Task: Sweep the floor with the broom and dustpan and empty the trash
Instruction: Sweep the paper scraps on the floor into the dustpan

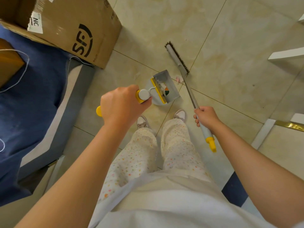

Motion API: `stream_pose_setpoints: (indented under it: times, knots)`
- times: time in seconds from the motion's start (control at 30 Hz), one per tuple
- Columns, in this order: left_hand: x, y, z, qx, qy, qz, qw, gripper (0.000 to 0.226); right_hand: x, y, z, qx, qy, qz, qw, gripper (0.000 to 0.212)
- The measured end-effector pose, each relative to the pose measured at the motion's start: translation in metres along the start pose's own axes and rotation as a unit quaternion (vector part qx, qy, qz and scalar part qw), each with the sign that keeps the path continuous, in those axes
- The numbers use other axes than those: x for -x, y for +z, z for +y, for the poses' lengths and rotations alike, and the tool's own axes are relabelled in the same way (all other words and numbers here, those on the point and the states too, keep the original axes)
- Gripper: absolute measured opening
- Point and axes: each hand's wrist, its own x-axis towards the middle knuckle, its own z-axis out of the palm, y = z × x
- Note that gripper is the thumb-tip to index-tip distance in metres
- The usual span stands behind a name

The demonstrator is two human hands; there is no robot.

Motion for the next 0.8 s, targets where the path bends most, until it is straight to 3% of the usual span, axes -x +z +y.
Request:
stream_pose_setpoints:
  times: [0.2,0.5,0.8]
  knots:
    - [-0.001,-0.001,0.000,-0.001,0.002,0.001,1.000,0.052,0.011,0.000,-0.001,-0.170,0.075,-0.070,0.980,0.019]
    - [0.001,-0.004,-0.001,0.005,-0.005,-0.008,1.000,0.053,0.033,-0.028,0.032,-0.155,0.046,-0.082,0.983,0.015]
    - [0.010,-0.001,-0.011,0.011,-0.022,-0.009,1.000,0.050,0.022,-0.030,0.016,-0.038,0.023,-0.046,0.998,0.011]
